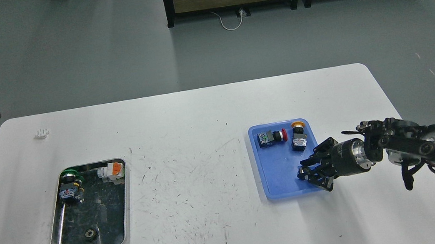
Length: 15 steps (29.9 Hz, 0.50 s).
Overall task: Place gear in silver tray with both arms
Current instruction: 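Reach the right gripper into the blue tray and grasp another black gear, then carry the gear with the right gripper toward the silver tray and release it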
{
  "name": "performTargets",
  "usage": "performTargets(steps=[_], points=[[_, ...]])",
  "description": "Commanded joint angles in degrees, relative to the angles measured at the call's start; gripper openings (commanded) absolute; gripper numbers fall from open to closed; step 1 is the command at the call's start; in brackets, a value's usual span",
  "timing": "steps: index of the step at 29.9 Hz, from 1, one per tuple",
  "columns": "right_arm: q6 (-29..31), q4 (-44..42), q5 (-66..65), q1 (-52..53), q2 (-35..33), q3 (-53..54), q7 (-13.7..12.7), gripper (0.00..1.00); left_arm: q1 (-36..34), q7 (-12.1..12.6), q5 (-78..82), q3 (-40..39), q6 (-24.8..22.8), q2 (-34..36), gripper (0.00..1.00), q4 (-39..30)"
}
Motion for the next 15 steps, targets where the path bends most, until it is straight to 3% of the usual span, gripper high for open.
performTargets(steps=[1, 6, 15], points=[[0.41, 0.0, -0.1, -0.02, 0.0, -0.02, -0.29, 0.25, -0.08, 0.0, 0.02, -0.02, -0.1, 0.0, 0.98, 0.16], [2.77, 1.67, 0.07, 0.59, -1.22, 3.21, -0.11, 0.18, -0.08, 0.0, 0.02, -0.02, -0.28, 0.08, 0.98, 0.16], [5.07, 6.51, 0.95, 3.41, -2.11, 5.95, 0.51, 0.16, -0.08, 0.18, 0.02, 0.5, -0.28, 0.08, 0.98, 0.24]])
